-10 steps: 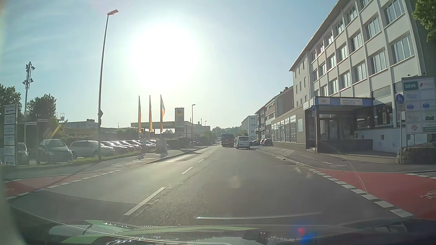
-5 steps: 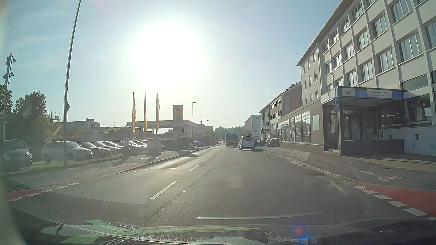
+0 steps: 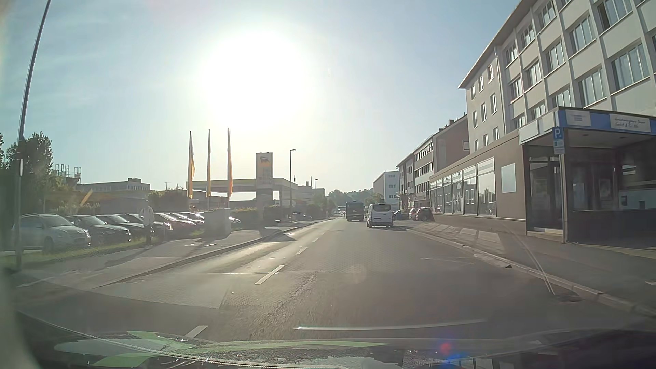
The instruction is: Follow the waypoints while adhering to traffic rules and regulations
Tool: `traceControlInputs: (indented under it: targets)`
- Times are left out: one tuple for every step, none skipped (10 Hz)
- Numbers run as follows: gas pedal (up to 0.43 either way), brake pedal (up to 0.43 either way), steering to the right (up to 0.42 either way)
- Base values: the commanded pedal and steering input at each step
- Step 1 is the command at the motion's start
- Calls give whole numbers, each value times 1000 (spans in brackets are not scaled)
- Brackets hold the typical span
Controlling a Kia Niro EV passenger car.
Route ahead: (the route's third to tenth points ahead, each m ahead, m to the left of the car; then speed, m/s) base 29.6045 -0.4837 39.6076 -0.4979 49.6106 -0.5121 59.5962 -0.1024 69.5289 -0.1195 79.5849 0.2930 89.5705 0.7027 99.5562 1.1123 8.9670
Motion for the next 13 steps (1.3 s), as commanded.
traceControlInputs:
  targets:
    - [67,0,-12]
    - [67,0,-10]
    - [67,0,-9]
    - [59,0,-8]
    - [59,0,-8]
    - [59,0,-7]
    - [59,0,-7]
    - [67,0,-7]
    - [79,0,-7]
    - [79,0,-7]
    - [79,0,-6]
    - [79,0,-7]
    - [79,0,-6]
